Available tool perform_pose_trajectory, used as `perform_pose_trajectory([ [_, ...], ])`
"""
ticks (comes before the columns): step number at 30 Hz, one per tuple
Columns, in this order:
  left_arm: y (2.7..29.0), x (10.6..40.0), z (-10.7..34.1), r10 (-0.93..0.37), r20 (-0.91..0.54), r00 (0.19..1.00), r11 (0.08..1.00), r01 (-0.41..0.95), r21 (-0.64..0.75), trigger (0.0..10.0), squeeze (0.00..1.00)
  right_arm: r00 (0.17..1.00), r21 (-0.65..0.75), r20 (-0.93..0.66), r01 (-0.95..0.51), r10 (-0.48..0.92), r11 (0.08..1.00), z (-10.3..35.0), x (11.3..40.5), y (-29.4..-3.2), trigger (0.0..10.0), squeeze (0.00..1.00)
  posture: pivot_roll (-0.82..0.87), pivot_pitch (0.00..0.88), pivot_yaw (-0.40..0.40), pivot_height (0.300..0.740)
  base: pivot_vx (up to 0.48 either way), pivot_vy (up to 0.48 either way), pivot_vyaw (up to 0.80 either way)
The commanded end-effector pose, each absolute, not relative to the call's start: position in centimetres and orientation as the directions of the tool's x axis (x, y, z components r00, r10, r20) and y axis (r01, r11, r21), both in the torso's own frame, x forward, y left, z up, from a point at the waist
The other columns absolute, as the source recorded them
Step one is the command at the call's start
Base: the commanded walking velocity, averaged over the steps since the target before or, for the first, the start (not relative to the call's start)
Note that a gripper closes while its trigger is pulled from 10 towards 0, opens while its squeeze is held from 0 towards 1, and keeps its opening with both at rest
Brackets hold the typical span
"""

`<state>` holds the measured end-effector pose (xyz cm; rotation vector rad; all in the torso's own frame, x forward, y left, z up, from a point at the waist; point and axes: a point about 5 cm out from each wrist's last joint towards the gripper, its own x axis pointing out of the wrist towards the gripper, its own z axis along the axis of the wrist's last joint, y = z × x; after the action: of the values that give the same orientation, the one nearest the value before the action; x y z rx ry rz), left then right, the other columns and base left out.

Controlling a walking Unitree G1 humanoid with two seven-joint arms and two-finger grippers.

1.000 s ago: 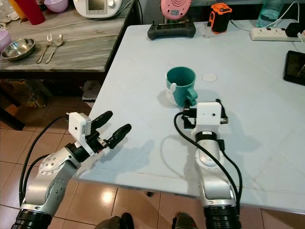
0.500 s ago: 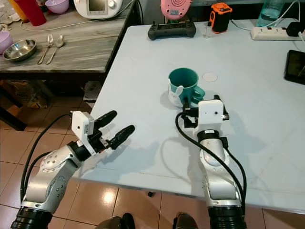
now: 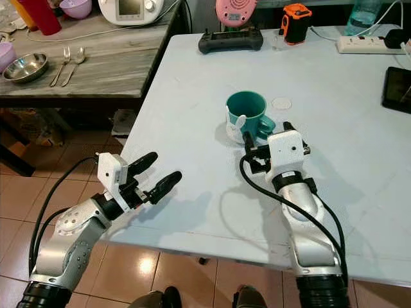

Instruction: Setting the table

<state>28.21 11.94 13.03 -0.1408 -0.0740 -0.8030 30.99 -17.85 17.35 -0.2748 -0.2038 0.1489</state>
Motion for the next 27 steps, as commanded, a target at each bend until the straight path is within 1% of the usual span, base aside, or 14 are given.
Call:
perform_pose_trajectory([
  [1, 12.2, 28.1, 12.9, -0.701, 0.113, 0.704, 0.700, 0.710, -0.080, 10.0, 0.00, 0.961, -0.289, 0.182, -0.152, 0.210, 0.945, 17.8, 31.4, -17.7, 10.0, 0.00, -0.17, 0.178, 0.122, 0.740, 0.000, 0.000, 0.00],
  [4, 12.1, 28.1, 12.9, -0.696, 0.113, 0.709, 0.705, 0.705, -0.079, 10.0, 0.00, 0.955, -0.303, 0.179, -0.176, 0.237, 0.937, 18.2, 31.7, -17.8, 10.0, 0.00, -0.17, 0.177, 0.120, 0.740, 0.000, 0.000, 0.00],
  [5, 12.1, 28.1, 12.9, -0.694, 0.113, 0.711, 0.707, 0.703, -0.080, 10.0, 0.00, 0.953, -0.309, 0.177, -0.184, 0.247, 0.933, 18.2, 31.8, -17.8, 9.8, 0.00, -0.17, 0.177, 0.120, 0.740, 0.000, 0.000, 0.00],
  [6, 12.1, 28.1, 12.9, -0.693, 0.114, 0.712, 0.708, 0.702, -0.080, 10.0, 0.00, 0.951, -0.313, 0.175, -0.190, 0.253, 0.931, 18.3, 31.8, -17.8, 9.8, 0.00, -0.17, 0.176, 0.120, 0.740, 0.000, 0.000, 0.00],
  [7, 12.0, 28.1, 12.9, -0.692, 0.114, 0.713, 0.709, 0.700, -0.081, 10.0, 0.00, 0.948, -0.318, 0.171, -0.203, 0.267, 0.926, 18.4, 32.0, -17.9, 0.9, 0.00, -0.17, 0.177, 0.119, 0.740, 0.000, 0.000, 0.00],
  [8, 12.0, 28.1, 12.9, -0.691, 0.114, 0.713, 0.709, 0.700, -0.081, 10.0, 0.00, 0.948, -0.319, 0.170, -0.207, 0.271, 0.925, 18.4, 32.1, -17.9, 0.0, 0.00, -0.17, 0.177, 0.119, 0.740, 0.000, 0.000, 0.00],
  [17, 12.1, 28.0, 12.8, -0.685, 0.112, 0.720, 0.716, 0.693, -0.081, 10.0, 0.00, 0.943, -0.290, 0.136, -0.254, 0.303, 0.923, 18.2, 32.6, -17.9, 0.0, 0.00, -0.16, 0.182, 0.115, 0.740, 0.000, 0.000, 0.00],
  [27, 12.1, 28.2, 12.9, -0.676, 0.114, 0.728, 0.725, 0.685, -0.076, 10.0, 0.00, 0.945, -0.266, 0.134, -0.255, 0.297, 0.930, 17.9, 32.6, -17.5, 0.0, 0.00, -0.16, 0.183, 0.115, 0.740, 0.000, 0.000, 0.00],
])
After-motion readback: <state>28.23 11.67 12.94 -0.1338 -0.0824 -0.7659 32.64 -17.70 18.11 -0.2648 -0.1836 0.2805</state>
